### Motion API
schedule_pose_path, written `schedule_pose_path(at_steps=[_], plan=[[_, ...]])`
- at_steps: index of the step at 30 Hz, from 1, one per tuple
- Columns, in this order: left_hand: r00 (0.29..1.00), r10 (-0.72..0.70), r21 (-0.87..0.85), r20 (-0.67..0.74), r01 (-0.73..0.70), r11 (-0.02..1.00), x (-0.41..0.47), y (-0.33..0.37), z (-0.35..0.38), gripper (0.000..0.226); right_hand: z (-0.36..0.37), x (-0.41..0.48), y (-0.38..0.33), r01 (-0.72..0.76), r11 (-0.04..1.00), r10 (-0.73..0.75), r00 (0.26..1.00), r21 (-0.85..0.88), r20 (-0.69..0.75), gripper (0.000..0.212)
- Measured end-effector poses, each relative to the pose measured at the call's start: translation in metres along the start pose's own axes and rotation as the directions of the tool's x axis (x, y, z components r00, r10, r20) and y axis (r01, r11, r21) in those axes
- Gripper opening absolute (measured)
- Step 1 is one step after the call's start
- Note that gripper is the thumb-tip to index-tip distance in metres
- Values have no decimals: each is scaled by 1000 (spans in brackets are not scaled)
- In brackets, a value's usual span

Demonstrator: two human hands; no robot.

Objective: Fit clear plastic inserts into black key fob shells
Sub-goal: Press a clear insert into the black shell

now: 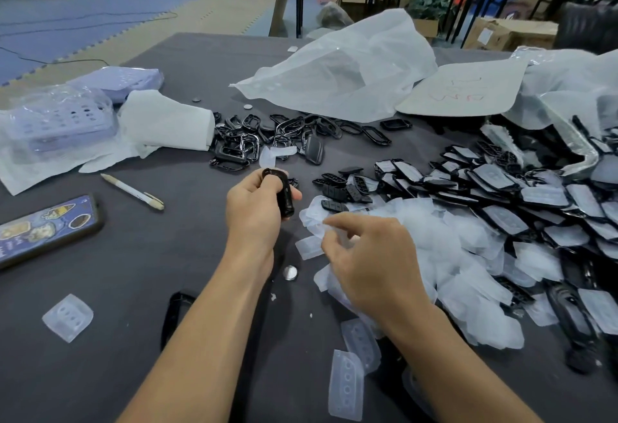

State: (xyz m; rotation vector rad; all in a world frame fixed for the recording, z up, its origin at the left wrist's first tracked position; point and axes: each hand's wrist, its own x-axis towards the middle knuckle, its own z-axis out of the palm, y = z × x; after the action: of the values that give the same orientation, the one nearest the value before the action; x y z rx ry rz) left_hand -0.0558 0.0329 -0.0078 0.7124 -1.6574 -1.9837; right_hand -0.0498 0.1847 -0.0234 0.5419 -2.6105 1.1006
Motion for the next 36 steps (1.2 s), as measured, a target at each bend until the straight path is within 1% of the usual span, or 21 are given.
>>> schedule_pose_path(at_steps=[2,5,7,9,12,14,15,16,17,19,21,24,25,27,29,31,32,34,36], plan=[[999,-2,30,37,1,1000,-2,-1,2,24,-2,3,2,-90,985,92,996,149,-6,24],[996,-16,80,84,9,997,-6,-3,6,25,-7,9,5,-136,945,161,985,296,-62,20],[993,-27,100,115,15,995,-8,-3,7,26,-10,11,8,-152,919,181,982,364,-47,28],[989,-31,109,144,16,994,-10,-3,8,30,-12,14,11,-173,880,197,980,443,-8,29],[985,-34,114,170,15,993,-12,-3,9,30,-16,17,13,-222,751,233,970,621,66,27],[980,-35,117,196,12,993,-13,-3,9,29,-19,19,15,-257,661,265,959,705,101,18],[977,-33,123,213,6,992,-14,-3,10,29,-20,20,15,-265,632,278,955,728,106,12],[973,-29,131,229,-2,991,-14,-3,10,28,-21,21,16,-269,615,292,951,741,103,9],[970,-25,136,241,-8,991,-15,-3,10,28,-22,20,16,-267,615,303,949,742,91,10],[967,-20,132,254,-14,991,-16,-4,10,27,-23,20,18,-251,658,318,947,710,40,15],[963,-18,124,267,-16,992,-16,-5,10,28,-24,19,20,-228,705,321,947,672,-15,16],[953,-8,108,302,-26,994,-16,-7,10,28,-24,20,22,-206,718,315,948,664,-46,28],[950,-2,104,313,-32,994,-15,-8,10,29,-24,21,22,-196,720,303,952,666,-48,25],[945,11,115,328,-52,992,-15,-8,9,29,-25,21,20,-176,711,255,967,680,-16,11],[939,23,127,343,-71,989,-15,-9,9,29,-26,21,18,-178,670,216,976,720,40,2],[936,33,122,351,-81,989,-15,-11,10,29,-26,22,19,-210,622,221,971,754,88,12],[937,40,119,348,-86,989,-15,-11,10,29,-26,23,20,-227,618,231,968,753,102,15],[940,56,111,338,-99,989,-14,-12,9,30,-26,24,20,-238,637,248,964,733,97,18],[944,68,110,323,-108,988,-14,-14,9,26,-26,24,24,-213,667,243,968,714,62,19]])
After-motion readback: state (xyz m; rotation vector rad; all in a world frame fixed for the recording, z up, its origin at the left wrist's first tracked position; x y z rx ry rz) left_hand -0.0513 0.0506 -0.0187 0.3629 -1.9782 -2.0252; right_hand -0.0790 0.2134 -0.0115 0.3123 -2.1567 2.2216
